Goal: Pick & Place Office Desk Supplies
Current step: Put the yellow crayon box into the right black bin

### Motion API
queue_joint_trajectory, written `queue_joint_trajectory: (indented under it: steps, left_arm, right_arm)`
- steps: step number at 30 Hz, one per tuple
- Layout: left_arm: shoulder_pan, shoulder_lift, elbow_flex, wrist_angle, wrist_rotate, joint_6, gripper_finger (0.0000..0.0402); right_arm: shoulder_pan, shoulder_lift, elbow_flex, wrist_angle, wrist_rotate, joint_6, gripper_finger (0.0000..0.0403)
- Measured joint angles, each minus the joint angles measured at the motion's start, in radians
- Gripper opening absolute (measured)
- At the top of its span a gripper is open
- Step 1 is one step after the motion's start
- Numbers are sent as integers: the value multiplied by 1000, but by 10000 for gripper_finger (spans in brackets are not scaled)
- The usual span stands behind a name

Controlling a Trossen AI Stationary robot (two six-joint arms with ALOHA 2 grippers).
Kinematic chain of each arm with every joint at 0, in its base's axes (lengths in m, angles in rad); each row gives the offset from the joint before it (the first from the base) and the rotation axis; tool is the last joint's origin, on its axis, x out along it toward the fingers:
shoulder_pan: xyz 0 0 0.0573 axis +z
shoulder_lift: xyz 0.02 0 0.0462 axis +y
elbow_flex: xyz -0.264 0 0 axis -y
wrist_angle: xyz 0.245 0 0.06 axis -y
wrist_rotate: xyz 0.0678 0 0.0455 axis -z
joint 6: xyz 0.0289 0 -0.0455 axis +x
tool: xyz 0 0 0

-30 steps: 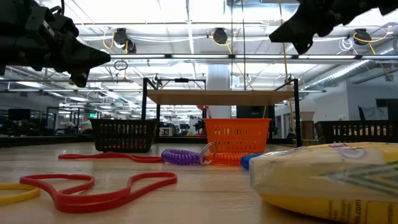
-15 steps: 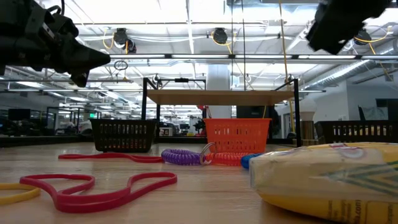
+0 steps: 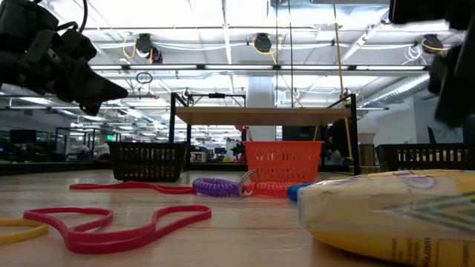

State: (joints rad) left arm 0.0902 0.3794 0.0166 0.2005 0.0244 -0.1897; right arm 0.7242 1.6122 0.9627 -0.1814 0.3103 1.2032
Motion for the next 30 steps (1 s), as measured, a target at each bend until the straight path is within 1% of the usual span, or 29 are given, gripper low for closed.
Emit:
queue_joint_trajectory:
  steps: [3,5,8,12,17,24,30]
  left_arm:
    - [0,0,0,-4,0,0,19]
    - [0,0,0,-4,0,0,19]
    - [0,0,0,-4,0,0,19]
    - [0,0,0,-10,1,-8,19]
    - [0,0,0,-27,2,-36,19]
    - [0,0,0,-26,3,-60,19]
    - [0,0,0,-27,15,-110,19]
  right_arm:
    - [7,45,-1,23,2,44,251]
    - [9,73,0,72,4,45,254]
    - [12,112,0,102,6,46,251]
    - [17,163,4,94,4,63,240]
    - [24,200,9,93,13,23,218]
    - [24,204,9,55,8,-53,184]
    - [24,192,5,107,22,-106,167]
